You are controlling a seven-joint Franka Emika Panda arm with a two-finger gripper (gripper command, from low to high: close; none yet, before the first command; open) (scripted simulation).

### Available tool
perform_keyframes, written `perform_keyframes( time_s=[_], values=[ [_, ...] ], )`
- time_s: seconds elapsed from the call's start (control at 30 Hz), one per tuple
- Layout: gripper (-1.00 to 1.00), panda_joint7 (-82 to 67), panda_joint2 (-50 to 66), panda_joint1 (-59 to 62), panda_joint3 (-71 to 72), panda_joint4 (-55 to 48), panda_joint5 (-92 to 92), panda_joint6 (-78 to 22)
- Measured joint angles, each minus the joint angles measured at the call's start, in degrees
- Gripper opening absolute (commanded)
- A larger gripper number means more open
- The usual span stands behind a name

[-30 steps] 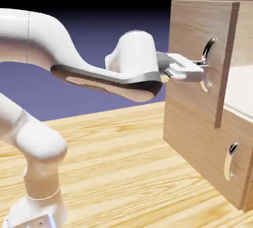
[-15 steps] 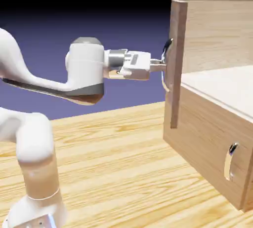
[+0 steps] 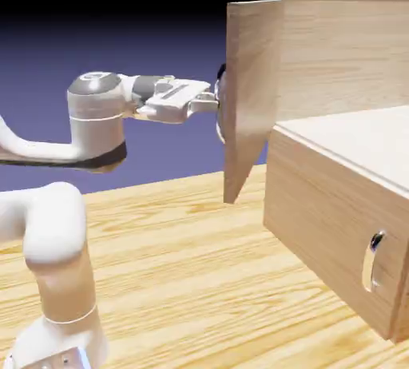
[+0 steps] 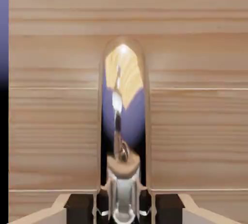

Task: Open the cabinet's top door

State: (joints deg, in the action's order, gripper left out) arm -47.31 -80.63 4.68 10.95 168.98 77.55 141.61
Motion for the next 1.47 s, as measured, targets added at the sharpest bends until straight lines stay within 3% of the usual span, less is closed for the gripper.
perform_keyframes(
  time_s=[0.3,0.57,0.93,1.47],
  values=[
    [-1.00,-5.2,-4.3,-7.4,18.1,-2.1,-20.6,-20.2],
    [-1.00,-5.8,-0.9,-6.3,34.7,-12.2,-35.0,-38.1],
    [-1.00,-7.1,4.0,8.7,51.6,-34.9,-47.2,-60.2],
    [-1.00,-12.8,4.0,34.2,63.0,-68.1,-52.8,-83.9]
  ],
)
